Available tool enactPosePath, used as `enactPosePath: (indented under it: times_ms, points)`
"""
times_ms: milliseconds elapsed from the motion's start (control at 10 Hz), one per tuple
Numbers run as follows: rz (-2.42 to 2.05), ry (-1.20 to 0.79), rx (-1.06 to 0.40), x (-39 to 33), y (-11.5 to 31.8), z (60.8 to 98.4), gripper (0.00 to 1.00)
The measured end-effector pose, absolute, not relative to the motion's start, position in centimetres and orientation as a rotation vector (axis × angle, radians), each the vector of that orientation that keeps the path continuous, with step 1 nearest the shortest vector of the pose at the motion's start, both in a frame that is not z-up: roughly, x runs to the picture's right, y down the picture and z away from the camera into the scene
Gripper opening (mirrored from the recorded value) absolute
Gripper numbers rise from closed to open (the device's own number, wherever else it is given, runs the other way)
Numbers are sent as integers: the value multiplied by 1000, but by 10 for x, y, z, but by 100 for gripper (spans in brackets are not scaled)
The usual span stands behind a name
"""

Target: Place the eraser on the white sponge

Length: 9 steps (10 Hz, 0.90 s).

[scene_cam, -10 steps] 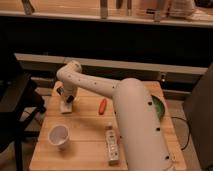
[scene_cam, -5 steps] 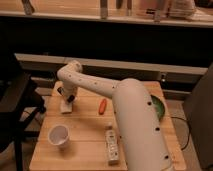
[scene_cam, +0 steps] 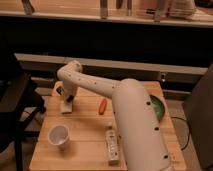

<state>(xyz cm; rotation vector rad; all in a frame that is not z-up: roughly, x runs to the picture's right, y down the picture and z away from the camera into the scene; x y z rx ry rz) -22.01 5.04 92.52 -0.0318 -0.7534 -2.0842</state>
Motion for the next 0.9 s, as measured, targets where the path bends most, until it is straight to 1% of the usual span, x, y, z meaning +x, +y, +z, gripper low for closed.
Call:
enactPosePath:
  times_ms: [100, 200, 300, 400, 500, 600, 800, 900]
  points:
    - [-2086, -755, -31, -220, 50, 926, 76]
    - [-2087, -755, -28, -220, 50, 926, 80]
    - [-2088, -756, -28, -220, 50, 927, 78]
    - [-2090, -757, -26, -220, 50, 927, 71]
    - [-2092, -758, -25, -220, 50, 928, 68]
    - [-2093, -759, -24, -220, 50, 928, 71]
    - [-2093, -761, -21, -220, 50, 928, 80]
    - [-2093, -763, -20, -220, 50, 929, 80]
